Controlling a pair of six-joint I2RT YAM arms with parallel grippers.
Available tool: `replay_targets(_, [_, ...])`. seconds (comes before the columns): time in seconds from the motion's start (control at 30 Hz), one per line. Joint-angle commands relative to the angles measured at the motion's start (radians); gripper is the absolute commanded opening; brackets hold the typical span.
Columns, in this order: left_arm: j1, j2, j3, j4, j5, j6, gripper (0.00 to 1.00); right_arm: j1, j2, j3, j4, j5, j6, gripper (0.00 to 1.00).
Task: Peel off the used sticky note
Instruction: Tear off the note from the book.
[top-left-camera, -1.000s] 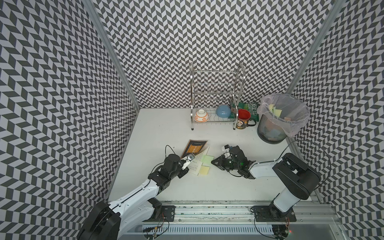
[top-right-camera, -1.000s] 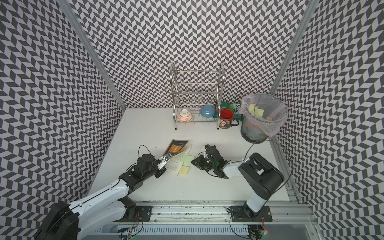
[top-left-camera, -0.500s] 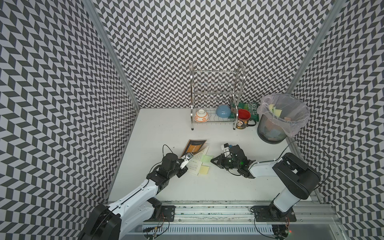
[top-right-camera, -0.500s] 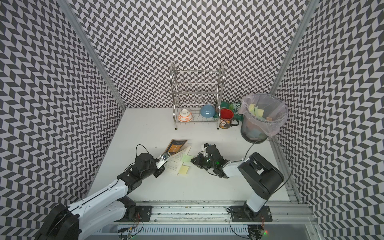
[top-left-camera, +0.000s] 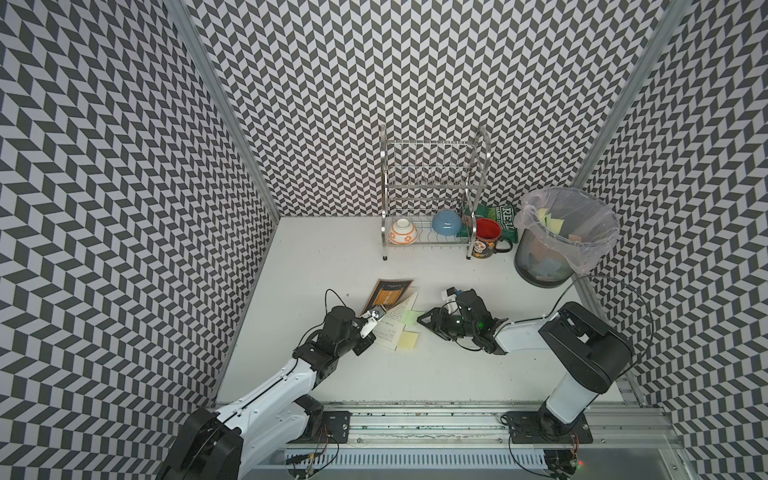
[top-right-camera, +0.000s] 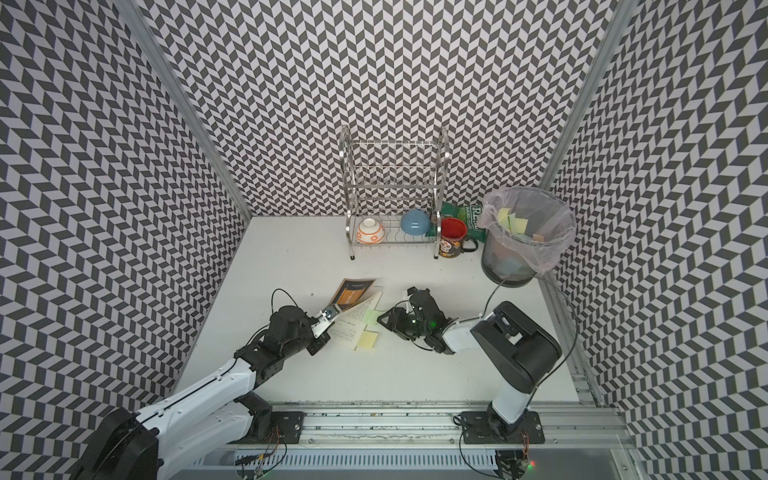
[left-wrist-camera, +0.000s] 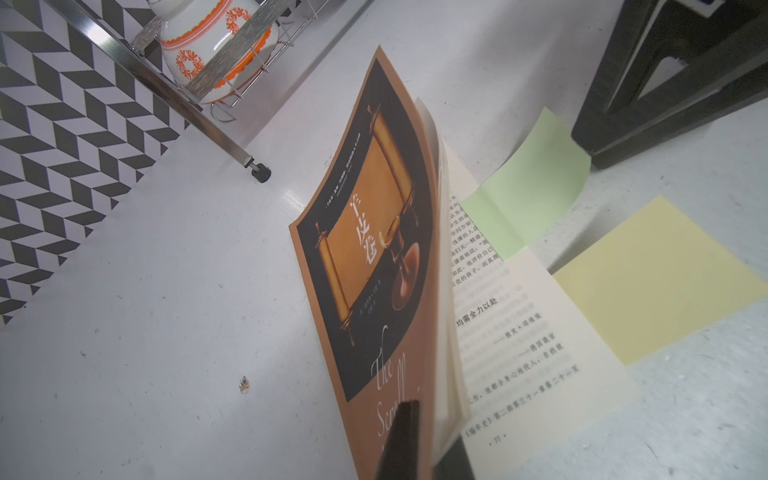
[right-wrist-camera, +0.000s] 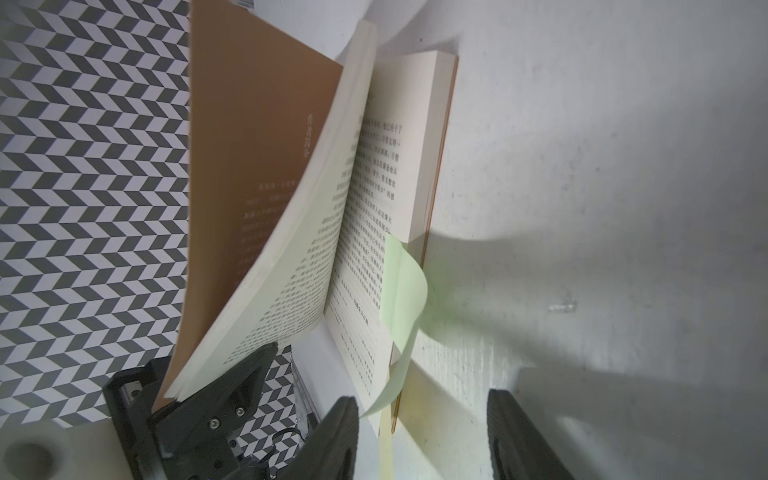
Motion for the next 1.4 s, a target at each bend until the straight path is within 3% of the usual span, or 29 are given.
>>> replay_targets(0.0, [0.007,-0.011,0.020,-0.009,0.018,-0.015,0.00,-0.002,0.025,0.023,0.066,-0.008,0.003,0.53])
replay_targets(0.5, [0.006,-0.005,0.020,-0.011,0.023,-0.014,0.00,0.005,0.106,0.068,0.121,-0.033,0.021,0.48])
replay_targets(0.63, [0.007,-0.005,0.020,-0.011,0.020,-0.014,0.00,0.007,0.119,0.074,0.125,-0.033,0.023,0.32])
replay_targets(0.77, [0.006,-0.005,0.019,-0.011,0.020,-0.014,0.00,0.002,0.083,0.067,0.093,-0.014,-0.004,0.00])
replay_targets(1.1, [0.006,0.000,0.020,-0.015,0.026,-0.012,0.00,-0.147,-0.108,0.042,-0.179,-0.028,-0.198,0.00])
replay_targets(1.23, [0.006,0.004,0.021,-0.016,0.028,-0.012,0.00,-0.223,-0.258,0.028,-0.308,-0.031,-0.278,0.00])
replay_targets(1.37, [0.006,0.004,0.021,-0.016,0.032,-0.012,0.00,-0.301,-0.428,0.133,-0.562,0.050,-0.380,0.00])
